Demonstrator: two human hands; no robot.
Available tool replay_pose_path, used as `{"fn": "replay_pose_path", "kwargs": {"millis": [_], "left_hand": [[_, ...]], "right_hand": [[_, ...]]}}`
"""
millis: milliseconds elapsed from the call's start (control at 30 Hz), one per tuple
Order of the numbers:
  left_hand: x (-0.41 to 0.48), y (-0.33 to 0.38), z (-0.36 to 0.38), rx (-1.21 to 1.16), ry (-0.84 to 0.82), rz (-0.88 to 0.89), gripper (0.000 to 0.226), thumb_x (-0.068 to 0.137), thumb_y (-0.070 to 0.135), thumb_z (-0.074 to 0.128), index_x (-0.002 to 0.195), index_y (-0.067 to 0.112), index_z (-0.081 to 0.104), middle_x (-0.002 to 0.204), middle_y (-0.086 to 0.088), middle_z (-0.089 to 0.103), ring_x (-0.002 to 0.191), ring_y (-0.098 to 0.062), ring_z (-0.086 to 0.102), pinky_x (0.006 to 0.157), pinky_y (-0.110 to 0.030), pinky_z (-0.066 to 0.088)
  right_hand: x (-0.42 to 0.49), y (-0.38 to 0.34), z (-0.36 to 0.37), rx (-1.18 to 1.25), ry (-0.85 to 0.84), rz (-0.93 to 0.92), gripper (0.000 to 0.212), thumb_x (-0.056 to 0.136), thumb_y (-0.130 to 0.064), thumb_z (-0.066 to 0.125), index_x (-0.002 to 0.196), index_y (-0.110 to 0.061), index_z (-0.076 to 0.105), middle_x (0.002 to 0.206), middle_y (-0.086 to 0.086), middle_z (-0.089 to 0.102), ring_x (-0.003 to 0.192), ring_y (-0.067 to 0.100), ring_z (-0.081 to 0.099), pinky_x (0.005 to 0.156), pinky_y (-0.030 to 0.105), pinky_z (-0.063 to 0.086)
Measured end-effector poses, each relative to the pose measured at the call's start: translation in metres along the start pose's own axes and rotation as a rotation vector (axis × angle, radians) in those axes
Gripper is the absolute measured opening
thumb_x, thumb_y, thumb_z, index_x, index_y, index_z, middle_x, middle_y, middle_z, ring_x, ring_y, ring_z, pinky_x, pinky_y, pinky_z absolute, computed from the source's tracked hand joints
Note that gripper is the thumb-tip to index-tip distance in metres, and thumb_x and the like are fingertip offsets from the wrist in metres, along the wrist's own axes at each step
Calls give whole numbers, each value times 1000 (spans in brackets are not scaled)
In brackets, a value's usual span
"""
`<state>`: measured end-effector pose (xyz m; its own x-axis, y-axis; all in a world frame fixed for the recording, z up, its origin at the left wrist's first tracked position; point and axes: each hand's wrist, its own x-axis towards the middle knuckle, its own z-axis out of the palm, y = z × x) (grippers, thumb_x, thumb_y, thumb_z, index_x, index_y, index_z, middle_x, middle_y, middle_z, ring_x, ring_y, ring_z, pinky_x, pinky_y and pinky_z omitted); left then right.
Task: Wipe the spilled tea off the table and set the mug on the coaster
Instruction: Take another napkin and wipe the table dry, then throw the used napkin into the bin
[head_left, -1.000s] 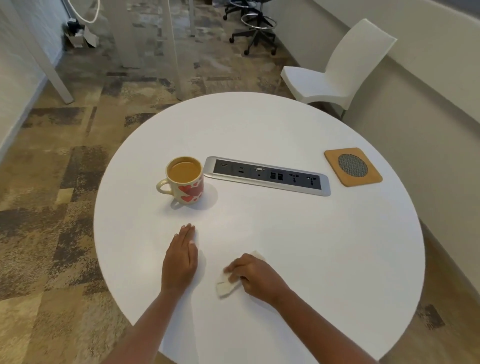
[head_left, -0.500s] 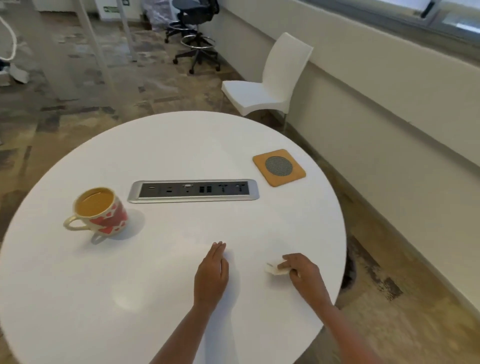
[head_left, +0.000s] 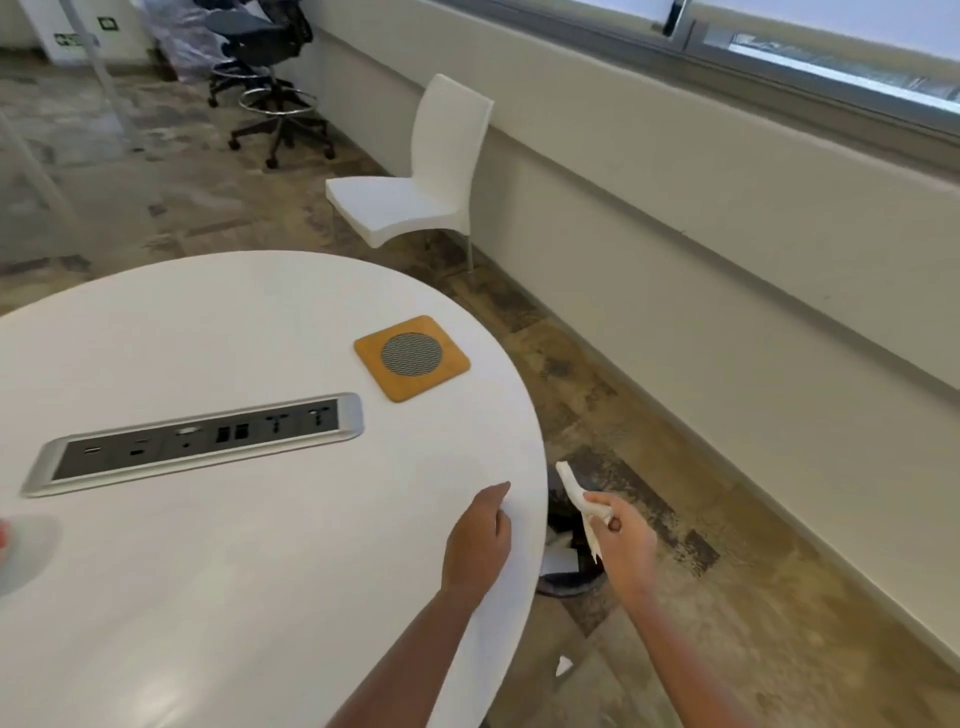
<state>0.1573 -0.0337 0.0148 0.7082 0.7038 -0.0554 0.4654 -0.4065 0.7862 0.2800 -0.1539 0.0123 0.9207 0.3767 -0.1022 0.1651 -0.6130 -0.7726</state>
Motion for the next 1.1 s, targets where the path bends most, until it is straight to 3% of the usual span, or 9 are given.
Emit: {"fn": "replay_pose_path", "kwargs": {"millis": [100, 133, 300, 400, 533, 667, 800, 900, 1100], "left_hand": [[9, 7, 2, -33, -18, -7, 38, 96, 11, 42, 134, 14, 47, 139, -1, 52, 128, -13, 47, 104, -15, 32], [36, 30, 36, -46, -35, -20, 38, 97, 11, 41, 134, 13, 47, 139, -2, 52, 128, -13, 47, 104, -17, 33], [67, 56, 64, -80, -63, -77, 38, 98, 11, 37, 135, 12, 45, 140, -4, 50, 129, -15, 46, 104, -21, 36], [78, 56, 70, -85, -66, -73, 38, 98, 11, 37, 135, 12, 44, 140, -4, 50, 128, -16, 46, 104, -22, 37], [95, 56, 80, -82, -63, -74, 38, 97, 10, 37, 135, 12, 44, 139, -5, 51, 127, -16, 48, 103, -24, 39], [97, 52, 80, -69, -34, -60, 37, 97, 8, 37, 133, 12, 47, 137, -4, 53, 127, -14, 48, 100, -18, 37], [96, 43, 72, -45, 20, -32, 35, 97, 6, 38, 128, 12, 52, 132, -4, 57, 121, -15, 52, 93, -13, 37], [96, 37, 63, -22, 74, -50, 34, 96, 4, 39, 126, 11, 55, 130, -4, 59, 119, -15, 54, 92, -12, 36], [99, 19, 26, 34, 187, -63, 31, 93, 2, 46, 121, 9, 58, 128, -7, 60, 120, -19, 53, 94, -14, 34]], "right_hand": [[13, -8, -3, -12, 1, 31, 28, 88, -2, 53, 113, -12, 64, 105, 13, 63, 81, 20, 53, 64, 25, 38], [54, 12, -17, -11, 7, 68, 29, 89, -1, 52, 114, -11, 63, 110, 15, 63, 84, 21, 54, 67, 26, 38], [104, 16, -22, -100, -69, 109, 32, 91, -1, 50, 120, -11, 59, 121, 16, 61, 81, 22, 55, 60, 26, 38], [117, 14, -16, -88, -114, 150, 35, 91, -2, 49, 124, -10, 55, 126, 16, 57, 91, 26, 58, 61, 27, 40], [128, 24, -10, -70, -133, 198, 36, 91, -3, 50, 127, -8, 53, 132, 14, 56, 111, 27, 57, 85, 32, 46], [120, 42, -8, -21, -131, 243, 34, 90, 0, 50, 122, -8, 57, 130, 11, 58, 117, 25, 55, 89, 30, 45], [115, 51, -7, 8, -179, 250, 27, 89, 4, 50, 109, -6, 65, 115, 11, 67, 109, 21, 60, 87, 27, 46], [116, 41, -5, 41, -194, 216, 24, 88, 6, 49, 102, -3, 68, 107, 14, 69, 102, 21, 63, 91, 32, 52], [130, -13, 4, 49, -200, 1, 26, 90, 3, 46, 101, -3, 69, 105, 11, 70, 86, 11, 60, 80, 21, 48]]}}
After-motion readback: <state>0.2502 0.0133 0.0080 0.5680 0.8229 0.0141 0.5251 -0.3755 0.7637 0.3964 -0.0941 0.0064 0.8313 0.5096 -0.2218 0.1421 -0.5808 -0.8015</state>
